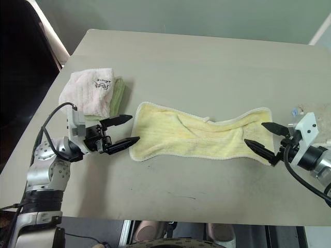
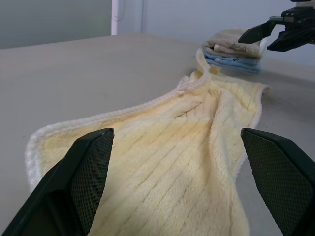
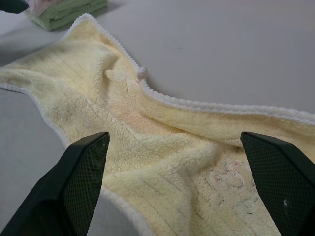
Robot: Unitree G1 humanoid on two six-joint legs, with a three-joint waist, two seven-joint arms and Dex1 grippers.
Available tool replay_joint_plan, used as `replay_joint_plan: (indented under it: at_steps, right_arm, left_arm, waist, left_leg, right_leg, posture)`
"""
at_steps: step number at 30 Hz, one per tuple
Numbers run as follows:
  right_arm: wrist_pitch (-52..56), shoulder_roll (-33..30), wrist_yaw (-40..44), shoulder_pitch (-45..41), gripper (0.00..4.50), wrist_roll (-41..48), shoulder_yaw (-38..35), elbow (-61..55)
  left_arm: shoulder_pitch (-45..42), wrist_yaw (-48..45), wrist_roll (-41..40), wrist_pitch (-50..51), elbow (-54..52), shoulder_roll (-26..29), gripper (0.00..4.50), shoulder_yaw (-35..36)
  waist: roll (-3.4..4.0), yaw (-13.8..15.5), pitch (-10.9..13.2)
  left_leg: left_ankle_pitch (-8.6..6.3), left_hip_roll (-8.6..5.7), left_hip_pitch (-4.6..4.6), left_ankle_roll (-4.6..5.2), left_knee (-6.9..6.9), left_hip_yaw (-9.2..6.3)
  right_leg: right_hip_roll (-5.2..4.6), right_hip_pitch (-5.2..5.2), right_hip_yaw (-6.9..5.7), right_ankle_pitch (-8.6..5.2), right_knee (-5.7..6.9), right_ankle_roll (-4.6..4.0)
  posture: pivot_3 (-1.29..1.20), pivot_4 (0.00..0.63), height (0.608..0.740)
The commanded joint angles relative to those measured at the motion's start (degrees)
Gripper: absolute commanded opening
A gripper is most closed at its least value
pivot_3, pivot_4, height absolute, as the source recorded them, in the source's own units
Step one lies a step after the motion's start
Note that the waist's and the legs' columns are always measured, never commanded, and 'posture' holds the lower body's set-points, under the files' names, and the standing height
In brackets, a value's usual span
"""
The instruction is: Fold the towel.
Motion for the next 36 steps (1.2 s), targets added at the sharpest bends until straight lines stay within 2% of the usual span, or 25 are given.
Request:
replay_joint_plan:
  at_steps: [1, 7, 13, 18, 24, 31, 36]
  right_arm:
    - [-0.3, -1.1, 0.9, -0.3, 4.5, 1.1, -2.3, -1.1]
    - [0.1, -0.6, 0.3, -0.7, 4.5, 2.1, -3.1, -2.0]
    - [-1.9, -3.7, 0.9, -5.0, 4.5, -2.1, -1.8, 2.6]
    - [-2.2, -8.2, 2.7, -11.5, 4.5, -6.1, 2.2, 10.5]
    - [-1.7, -10.1, 4.7, -18.6, 4.5, -8.9, 7.5, 17.1]
    - [-7.8, -11.3, 8.2, -25.2, 4.5, -15.0, 12.9, 25.6]
    - [-15.0, -10.0, 12.9, -35.6, 4.5, -21.2, 19.6, 38.2]
  left_arm:
    - [0.2, 0.3, 0.0, -0.6, -2.2, -0.2, 4.46, 0.2]
    - [1.2, 1.0, -0.5, 0.2, -3.9, -0.9, 4.46, 0.5]
    - [1.5, 1.3, -0.5, 0.1, -4.1, -1.1, 4.46, 0.6]
    - [2.6, 2.3, -0.7, 0.4, -7.9, -3.1, 4.46, -0.9]
    - [2.8, 3.3, -0.2, 0.8, -11.8, -5.5, 4.46, -4.5]
    - [0.3, 2.3, 0.6, 0.5, -11.1, -7.8, 4.46, -8.5]
    - [-0.5, 2.0, 0.7, -0.1, -9.9, -9.0, 4.46, -9.1]
  waist:
    - [0.0, 0.0, 0.0]
    - [0.0, 0.0, 0.0]
    - [0.0, 0.0, 0.0]
    - [-0.01, -0.1, 0.0]
    - [0.01, -0.1, 0.0]
    - [0.01, -0.1, 0.0]
    - [0.01, -0.1, 0.0]
  left_leg:
    - [0.0, 0.0, 0.0, 0.0, 0.0, 0.0]
    - [0.01, 0.0, 0.0, 0.0, 0.0, 0.0]
    - [0.04, 0.0, 0.01, 0.03, 0.01, 0.02]
    - [0.09, 0.0, -0.01, 0.15, 0.01, 0.0]
    - [0.12, -0.01, -0.03, 0.2, 0.01, 0.02]
    - [0.18, 0.0, -0.06, 0.4, 0.04, 0.01]
    - [0.2, 0.0, -0.04, 0.62, 0.05, 0.01]
  right_leg:
    - [0.0, 0.0, 0.0, 0.0, 0.0, 0.0]
    - [0.01, 0.0, 0.0, 0.0, 0.0, 0.0]
    - [0.0, 0.0, 0.02, 0.06, 0.0, 0.03]
    - [0.0, -0.01, 0.01, 0.16, 0.0, 0.01]
    - [-0.01, -0.03, 0.02, 0.21, 0.01, 0.07]
    - [-0.03, -0.03, 0.02, 0.44, -0.01, 0.21]
    - [-0.03, -0.02, 0.02, 0.6, -0.02, 0.09]
  posture:
    - [0.0, 0.15, 0.728]
    - [0.0, 0.15, 0.728]
    - [0.0, 0.15, 0.728]
    - [0.0, 0.15, 0.728]
    - [0.0, 0.15, 0.728]
    - [0.0, 0.15, 0.728]
    - [0.0, 0.15, 0.728]
